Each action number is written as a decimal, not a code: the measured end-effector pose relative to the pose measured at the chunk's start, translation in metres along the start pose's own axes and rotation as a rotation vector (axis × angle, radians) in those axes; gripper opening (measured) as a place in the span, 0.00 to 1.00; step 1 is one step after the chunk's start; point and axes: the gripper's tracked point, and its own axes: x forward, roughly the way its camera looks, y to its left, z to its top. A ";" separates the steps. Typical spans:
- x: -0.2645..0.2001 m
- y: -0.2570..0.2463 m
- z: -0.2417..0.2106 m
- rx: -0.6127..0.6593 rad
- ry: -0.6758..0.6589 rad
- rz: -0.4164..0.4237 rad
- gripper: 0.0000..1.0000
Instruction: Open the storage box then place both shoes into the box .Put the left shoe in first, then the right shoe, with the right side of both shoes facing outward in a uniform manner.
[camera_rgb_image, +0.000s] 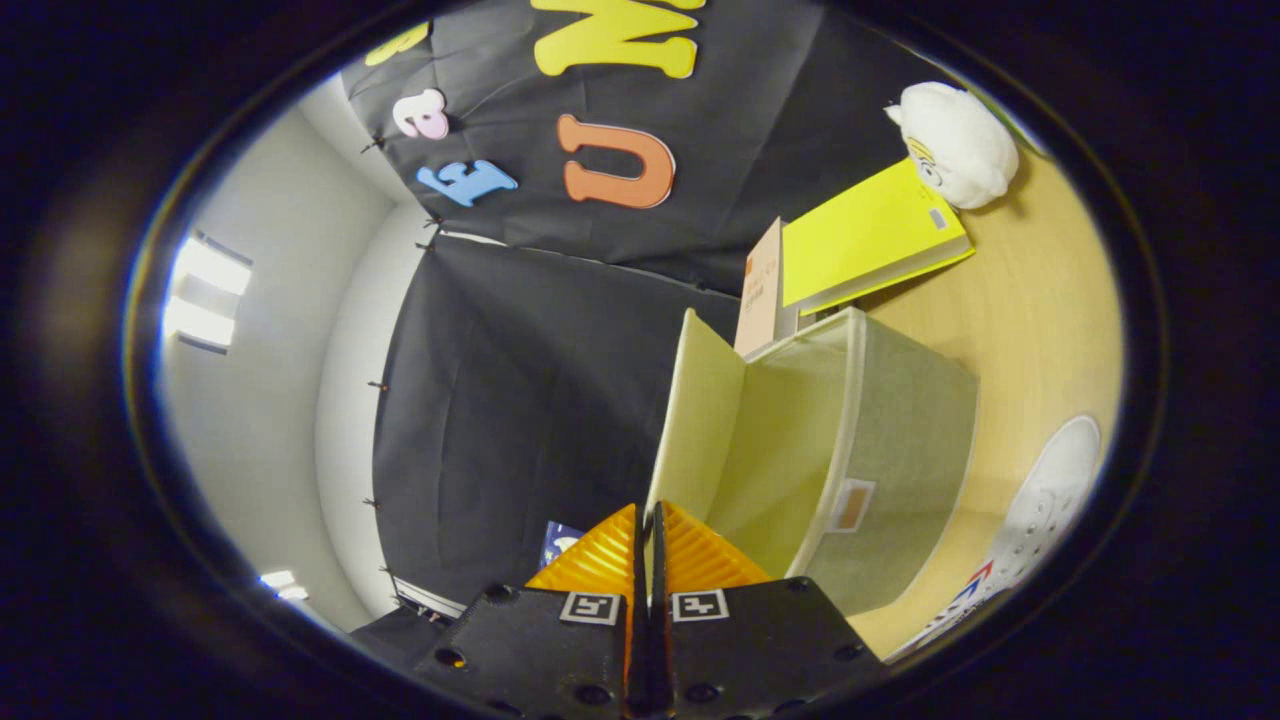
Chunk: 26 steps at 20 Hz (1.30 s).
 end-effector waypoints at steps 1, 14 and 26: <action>0.009 0.007 0.000 -0.005 0.002 -0.001 0.05; 0.166 0.067 -0.002 -0.082 -0.016 -0.005 0.05; 0.211 0.050 -0.005 -0.157 -0.079 -0.142 0.98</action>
